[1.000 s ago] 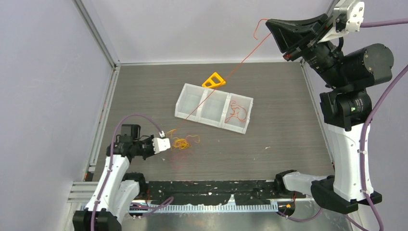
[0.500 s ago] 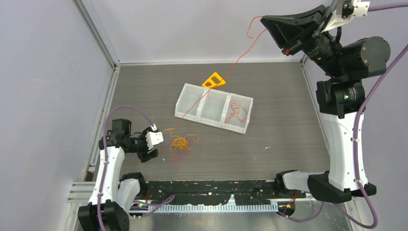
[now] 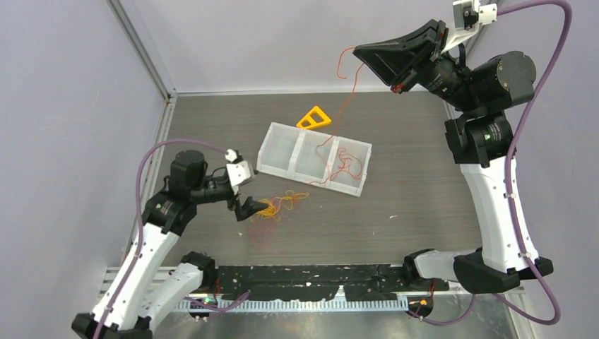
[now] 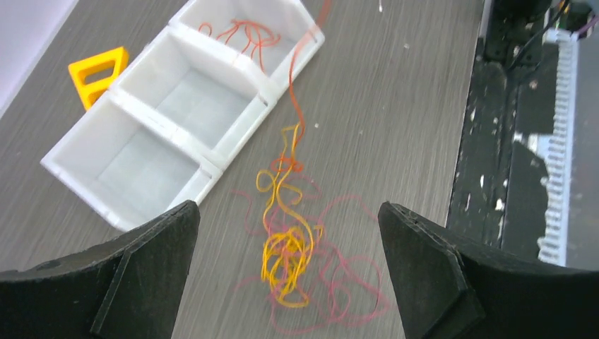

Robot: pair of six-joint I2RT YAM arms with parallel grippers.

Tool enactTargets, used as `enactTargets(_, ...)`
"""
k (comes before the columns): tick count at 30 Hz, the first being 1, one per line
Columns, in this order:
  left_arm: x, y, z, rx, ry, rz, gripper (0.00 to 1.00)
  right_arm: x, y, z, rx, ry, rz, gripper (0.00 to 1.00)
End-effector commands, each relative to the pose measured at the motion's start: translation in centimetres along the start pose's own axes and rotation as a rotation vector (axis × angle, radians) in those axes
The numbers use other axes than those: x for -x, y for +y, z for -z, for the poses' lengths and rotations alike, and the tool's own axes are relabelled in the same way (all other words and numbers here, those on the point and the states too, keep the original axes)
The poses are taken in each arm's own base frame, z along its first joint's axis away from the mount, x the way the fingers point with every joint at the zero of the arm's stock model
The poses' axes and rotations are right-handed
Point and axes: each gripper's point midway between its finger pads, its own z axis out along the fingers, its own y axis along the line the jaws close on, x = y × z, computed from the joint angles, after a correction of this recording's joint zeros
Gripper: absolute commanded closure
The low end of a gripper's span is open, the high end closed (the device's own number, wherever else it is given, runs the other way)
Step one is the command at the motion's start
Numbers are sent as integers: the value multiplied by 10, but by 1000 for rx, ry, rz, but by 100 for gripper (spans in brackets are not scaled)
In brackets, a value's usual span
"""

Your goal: Untangle the cables

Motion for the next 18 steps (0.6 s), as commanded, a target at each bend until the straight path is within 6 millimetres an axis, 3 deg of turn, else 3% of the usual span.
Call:
enactTargets(1,54,22,-33,38,-135,72,0,22,20,3,43,-48,42,95)
enactTargets(4,65,21,-65,14,-156,78,1,26,21,4,36,-62,45,95)
enactTargets(7,65,19,-97,-2,-165,54,4,44,28,4,39,-99,70,95)
enactTargets(12,39,39,-136,63,-150,129,35,94,45,9,23,-209,160,95)
enactTargets(17,55,43,-147,21,-195,83,45,115,51,12,11,-258,191,95)
enactTargets(18,59,41,-148,0,-197,84,54,116,51,12,10,-259,192,95)
